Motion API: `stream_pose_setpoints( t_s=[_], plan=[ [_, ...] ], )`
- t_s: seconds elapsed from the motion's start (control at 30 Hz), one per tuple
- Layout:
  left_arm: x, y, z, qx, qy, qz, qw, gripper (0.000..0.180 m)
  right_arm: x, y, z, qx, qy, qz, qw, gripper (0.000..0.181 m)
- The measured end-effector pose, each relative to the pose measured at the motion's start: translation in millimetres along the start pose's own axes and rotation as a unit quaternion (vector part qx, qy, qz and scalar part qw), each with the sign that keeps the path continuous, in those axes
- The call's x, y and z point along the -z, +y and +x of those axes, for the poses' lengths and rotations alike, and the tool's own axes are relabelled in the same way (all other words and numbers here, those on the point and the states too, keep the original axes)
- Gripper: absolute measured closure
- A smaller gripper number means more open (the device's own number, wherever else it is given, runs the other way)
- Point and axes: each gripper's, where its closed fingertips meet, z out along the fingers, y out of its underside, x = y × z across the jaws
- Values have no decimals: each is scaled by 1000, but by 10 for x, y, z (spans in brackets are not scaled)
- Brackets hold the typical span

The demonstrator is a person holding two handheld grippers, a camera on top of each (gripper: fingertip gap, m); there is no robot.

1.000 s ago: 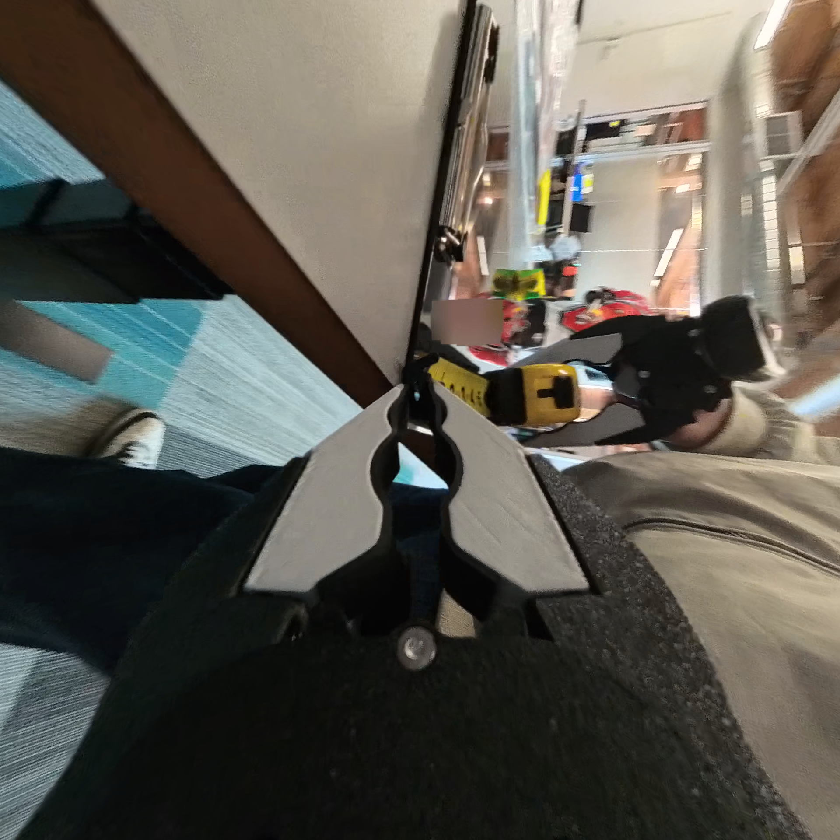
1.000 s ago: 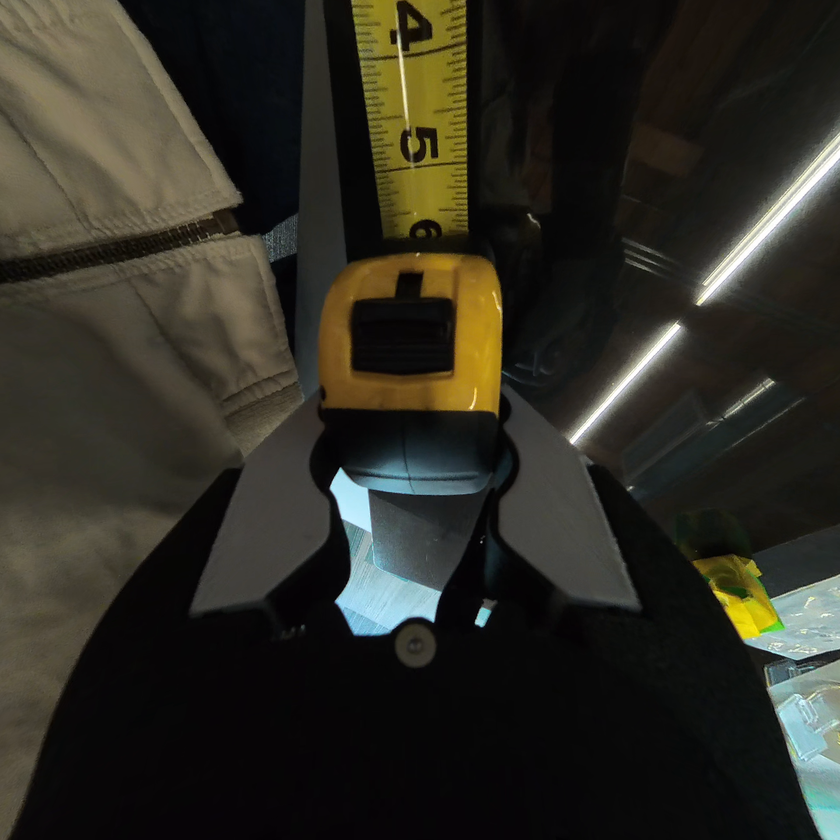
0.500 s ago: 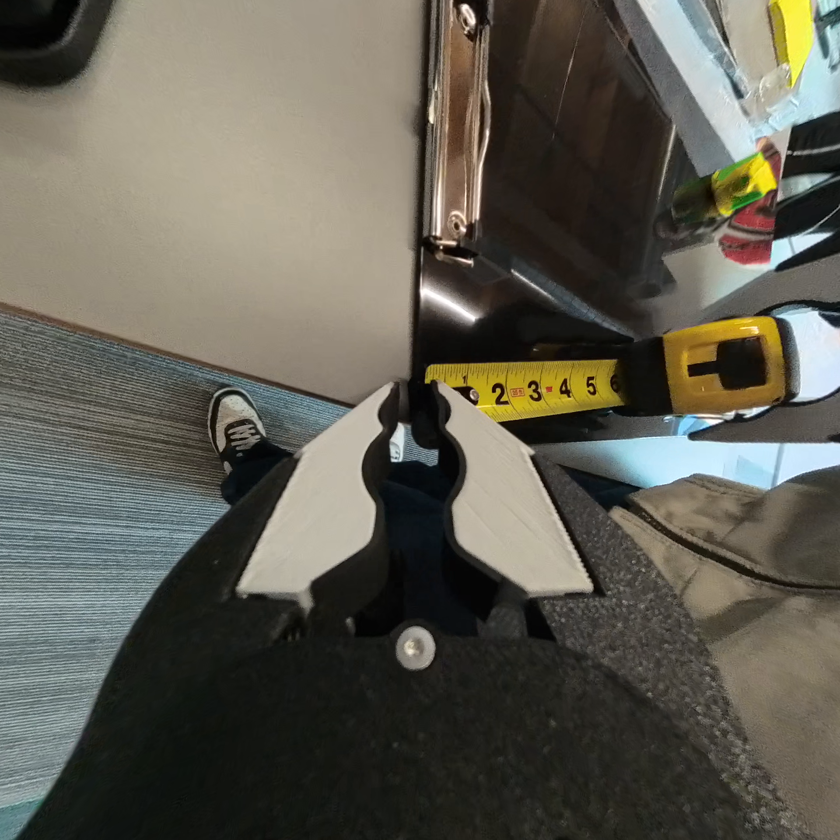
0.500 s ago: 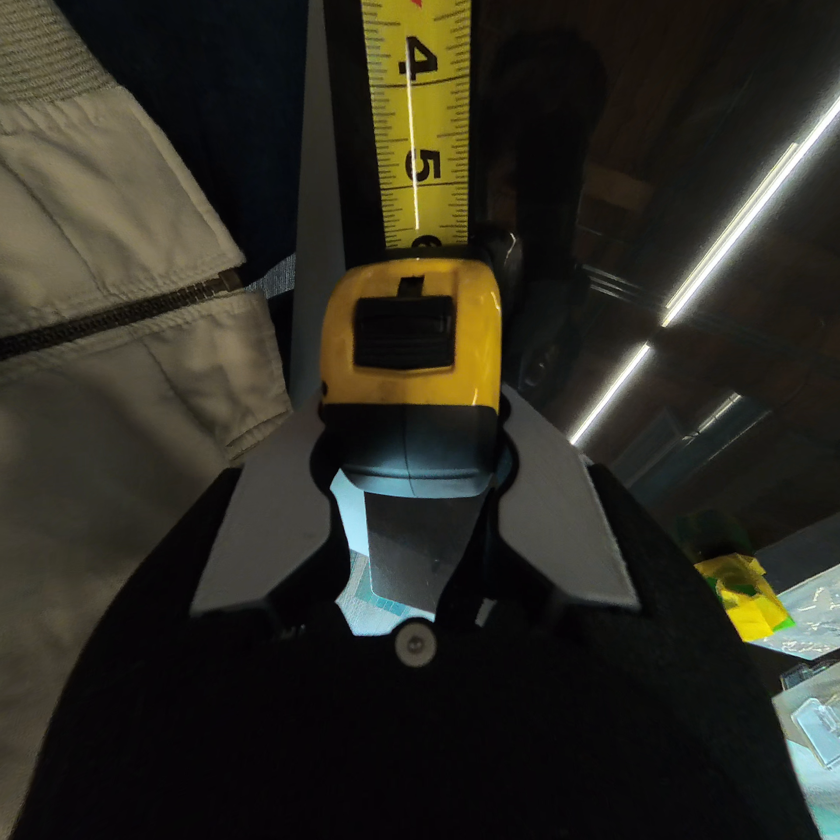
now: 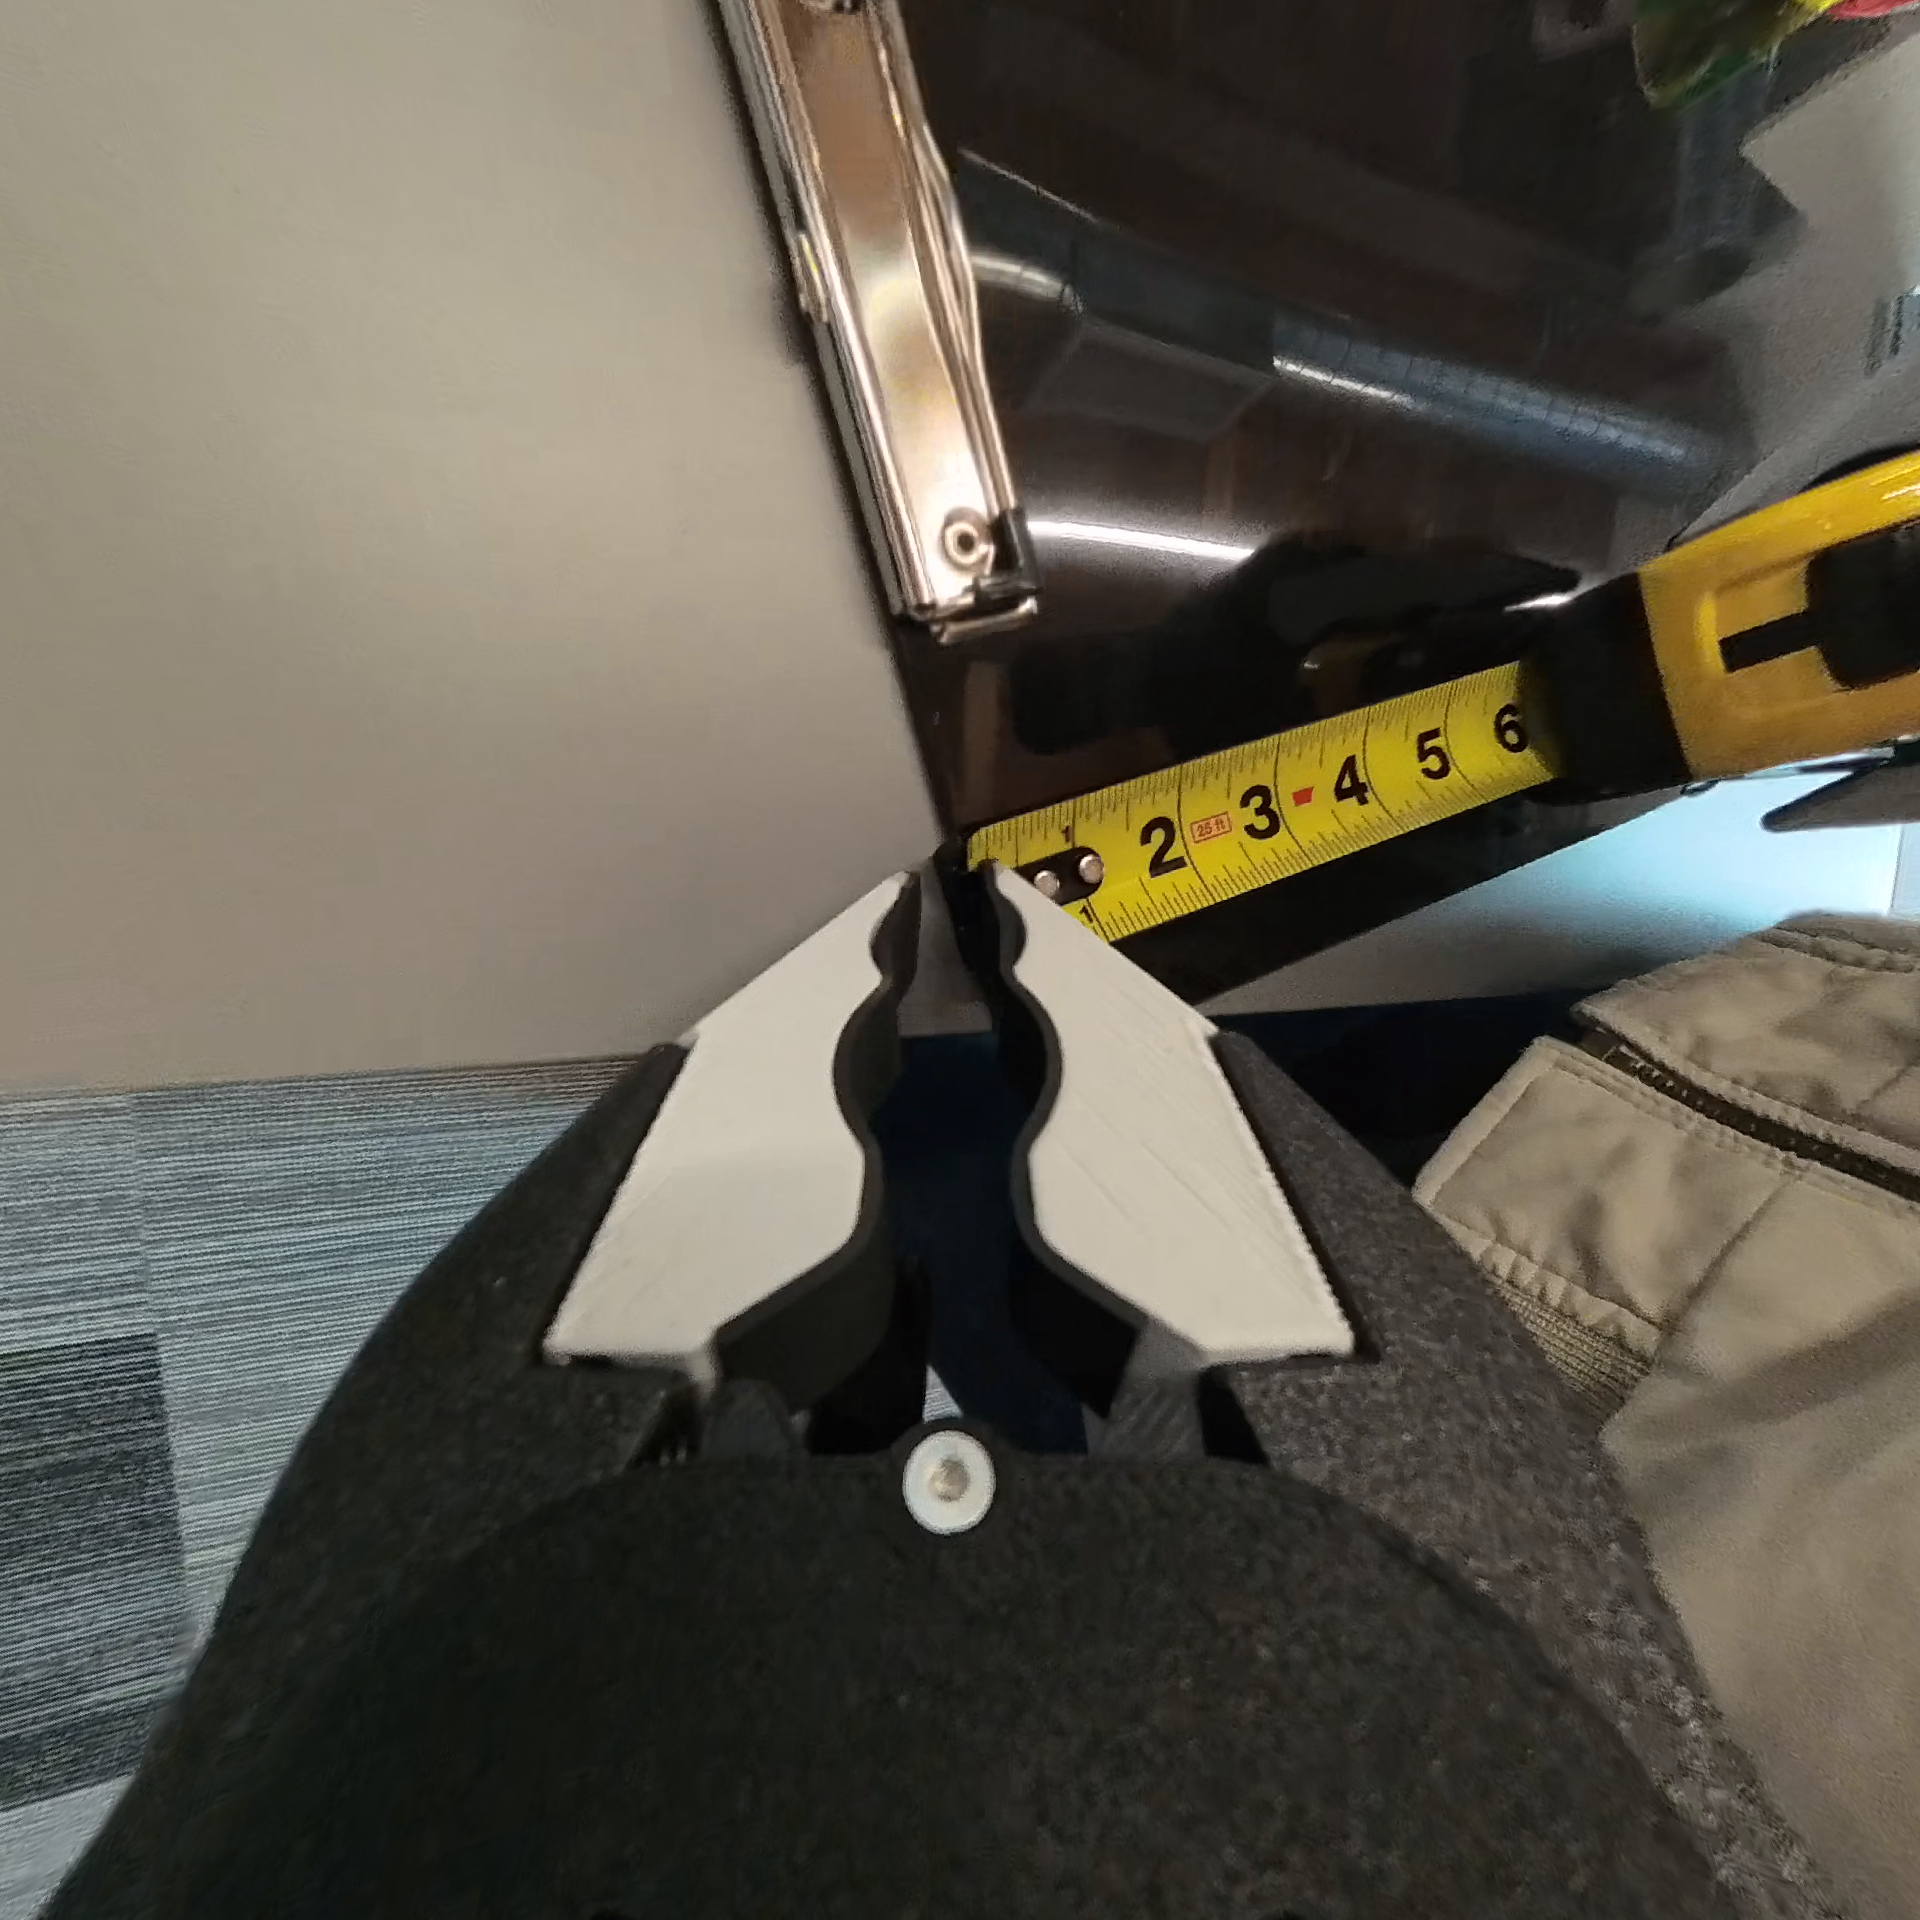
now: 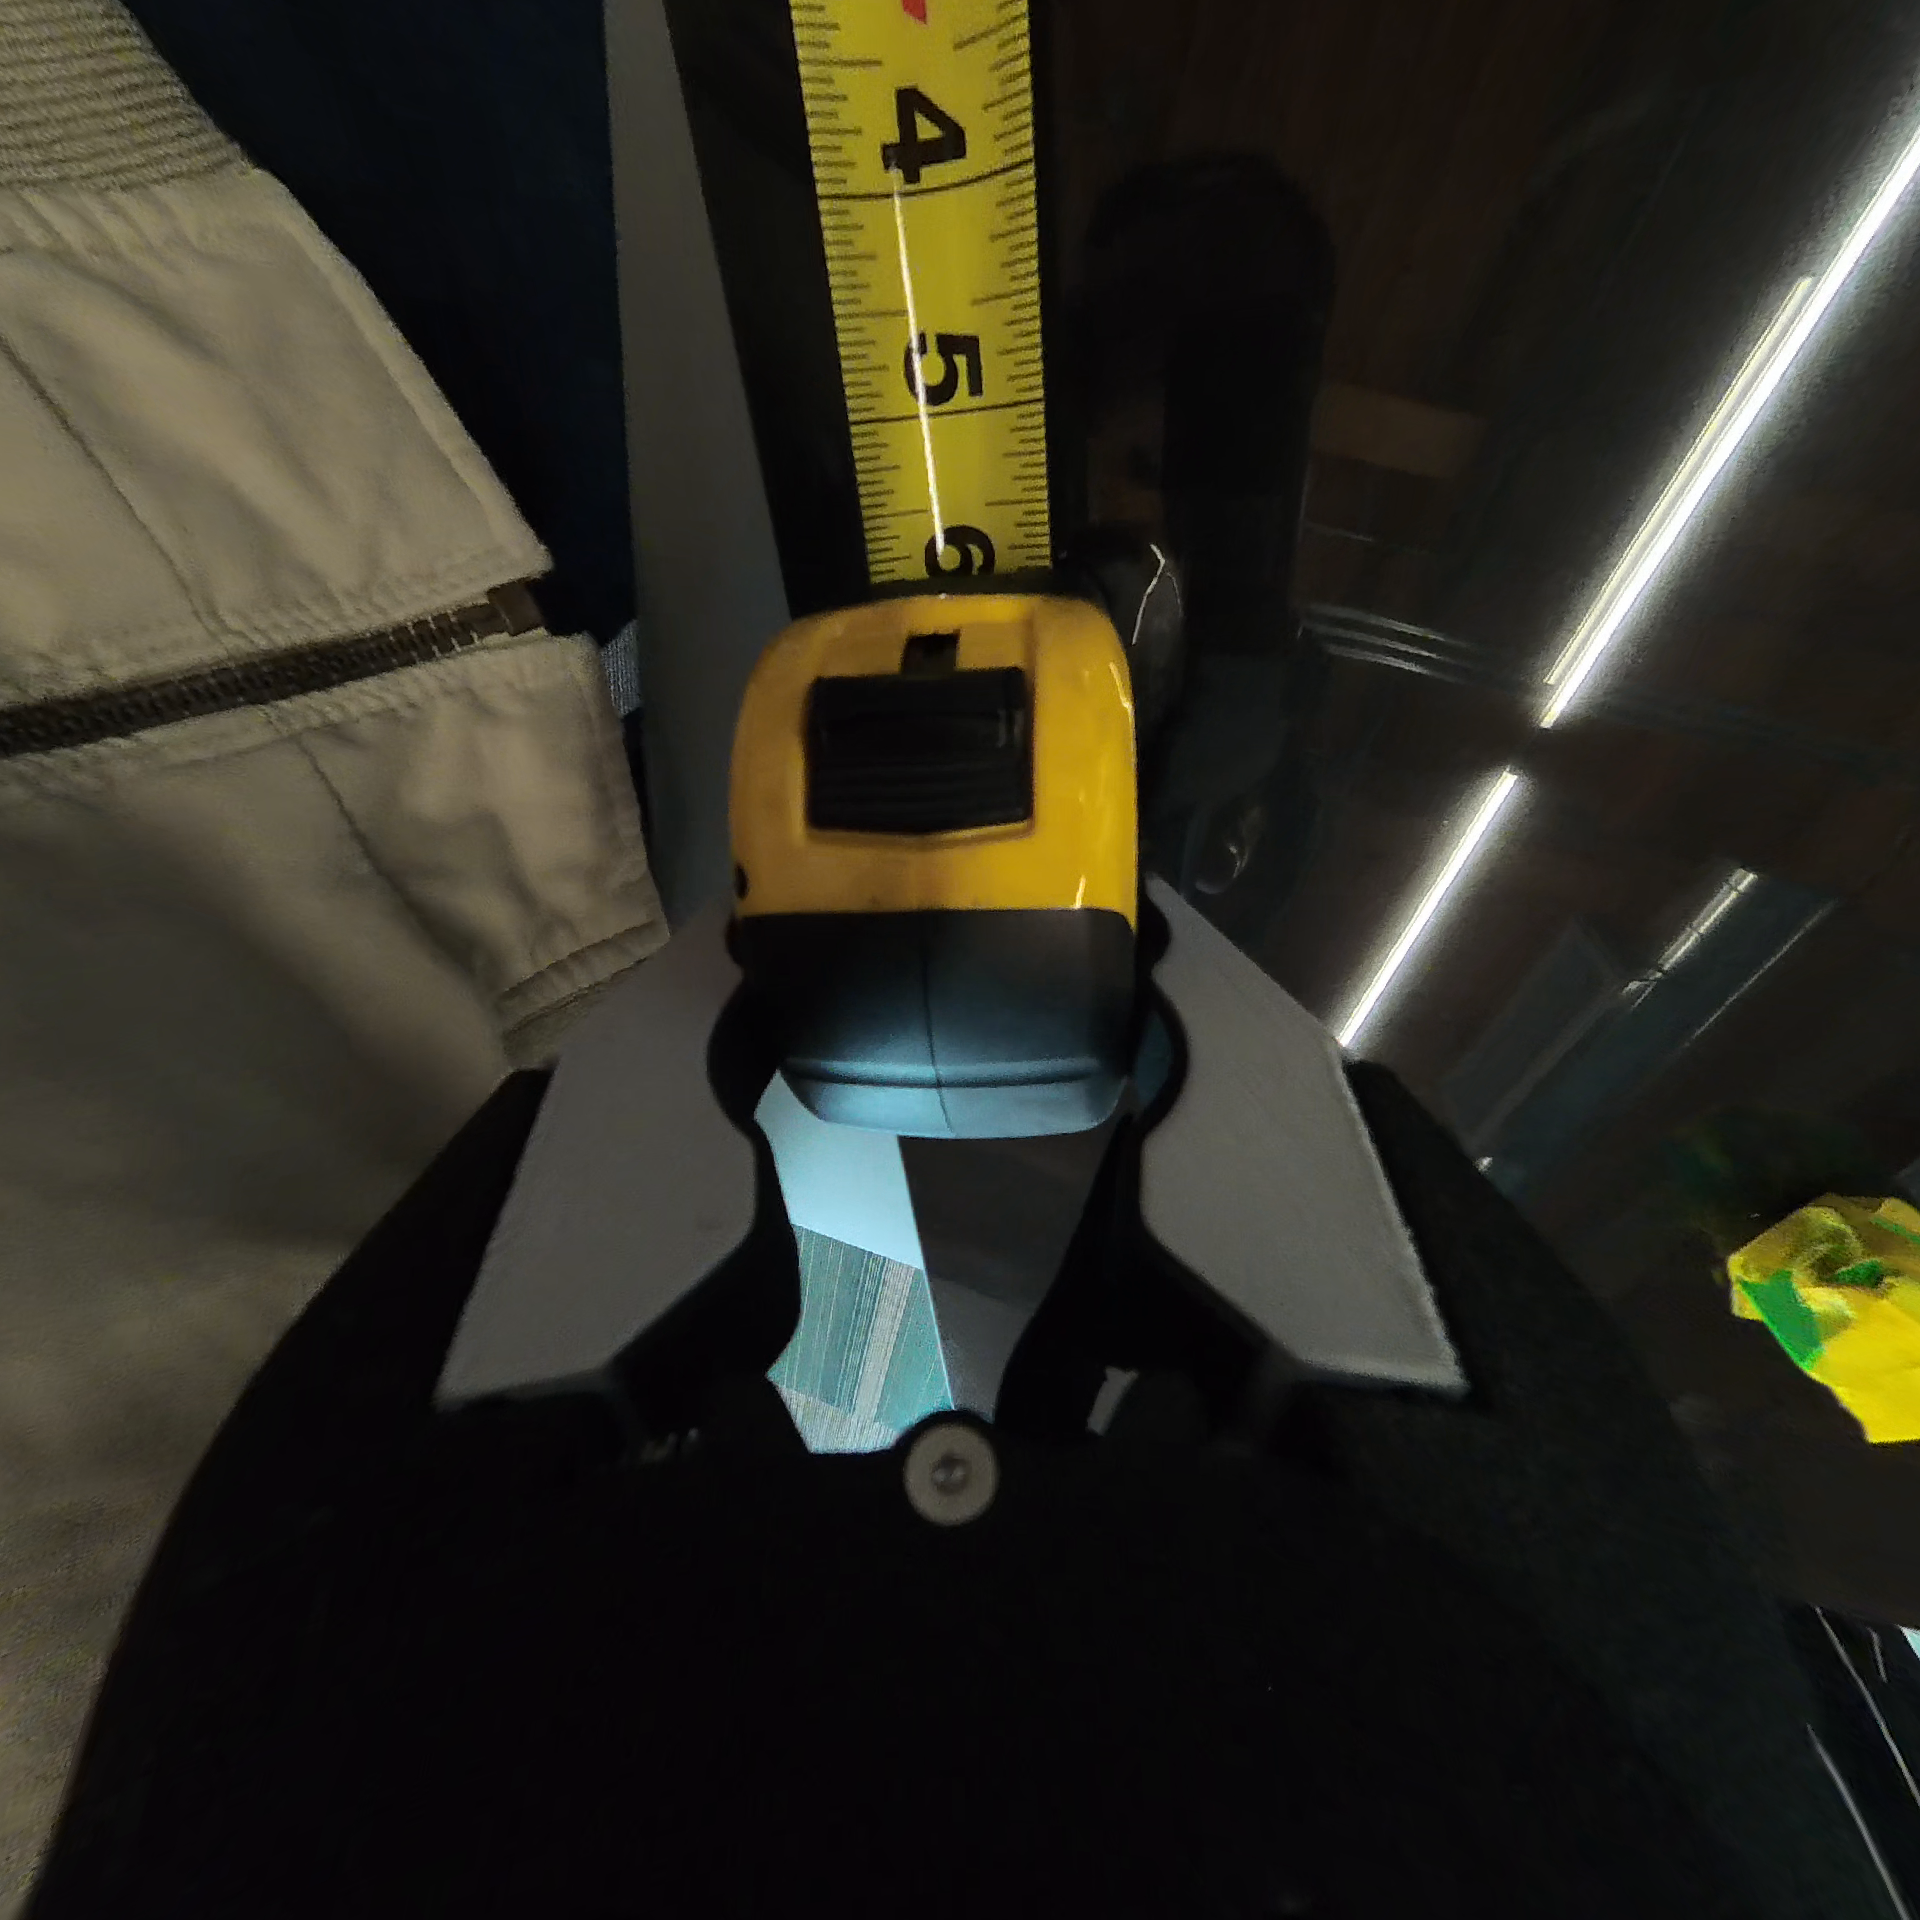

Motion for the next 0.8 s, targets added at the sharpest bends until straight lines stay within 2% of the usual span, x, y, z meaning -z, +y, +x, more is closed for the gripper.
stream_pose_setpoints(
  t_s=[0.2,0.27,0.33,0.53,0.63,0.8],
  plan=[
    [-24,-34,21,-70,-33,-32,996,164,-1,-14,-10,9,-1,9,1000,115],
    [-34,-27,70,-93,-37,-51,994,173,-2,-29,-22,8,4,13,1000,115],
    [-42,-25,86,-104,-47,-62,992,174,15,6,40,13,17,7,1000,115],
    [-47,-30,104,-88,-34,-61,994,174,114,184,93,8,25,-5,1000,114],
    [-48,-30,106,-106,-45,-66,991,174,107,505,153,4,25,-21,999,114],
    [-50,-33,104,-88,-41,-59,994,174,111,1159,313,7,36,-55,998,114]
  ],
)
